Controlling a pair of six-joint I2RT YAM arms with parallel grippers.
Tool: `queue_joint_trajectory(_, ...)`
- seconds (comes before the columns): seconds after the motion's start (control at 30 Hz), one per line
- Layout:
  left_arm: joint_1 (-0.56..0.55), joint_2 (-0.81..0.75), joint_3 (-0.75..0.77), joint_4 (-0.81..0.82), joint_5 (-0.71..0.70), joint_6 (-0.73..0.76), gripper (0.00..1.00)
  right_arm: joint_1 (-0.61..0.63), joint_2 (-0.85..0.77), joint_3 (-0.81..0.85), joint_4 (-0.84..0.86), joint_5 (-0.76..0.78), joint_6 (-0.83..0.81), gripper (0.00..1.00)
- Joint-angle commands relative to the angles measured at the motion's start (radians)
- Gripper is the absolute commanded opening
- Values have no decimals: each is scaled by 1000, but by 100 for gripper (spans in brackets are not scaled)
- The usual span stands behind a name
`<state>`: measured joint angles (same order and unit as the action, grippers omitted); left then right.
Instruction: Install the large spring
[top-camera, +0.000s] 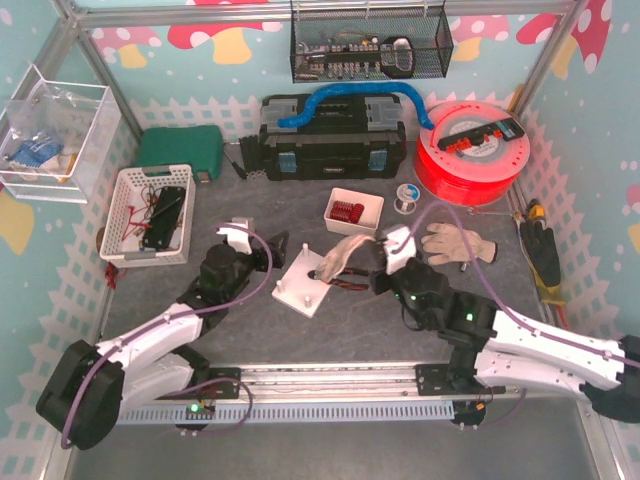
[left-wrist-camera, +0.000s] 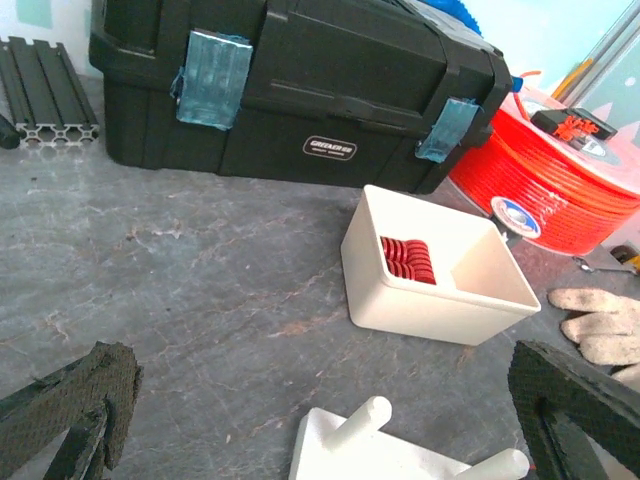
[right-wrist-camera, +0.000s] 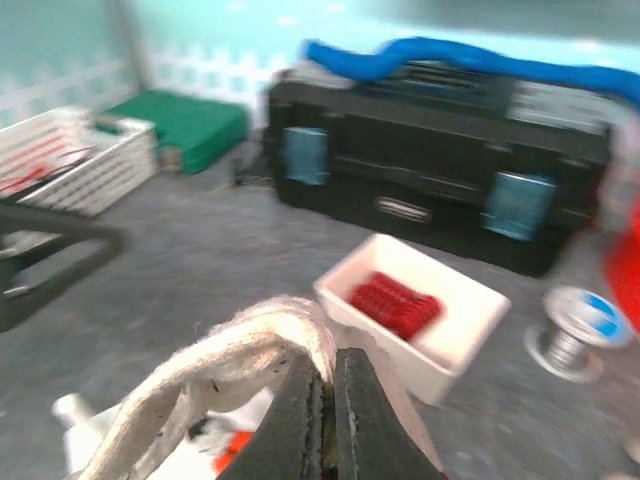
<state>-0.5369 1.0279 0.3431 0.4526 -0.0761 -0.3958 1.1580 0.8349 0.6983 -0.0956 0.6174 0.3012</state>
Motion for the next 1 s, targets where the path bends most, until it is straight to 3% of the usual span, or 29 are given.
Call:
queue_joint_trajectory(0.0,3,-1,-12,40,17,13,99,-56,-140,-100,-76,275,193,0)
queue_joint_trajectory(0.3,4,35,-5,53,42,12,99,-286,-312,-245,-94,301,232,0)
queue_joint_trajectory(0.5,3,31,-6,52,36,13,99,-419,-215,-253,-62,292,239,0)
queue_joint_trajectory(0.73,4,34,-3,48,24,18,99,-575,-79,-258,103,258,262,0)
queue_joint_trajectory(0.97,3,23,-4,42,13,23,99,-821,-9,-264,196,79,342,0)
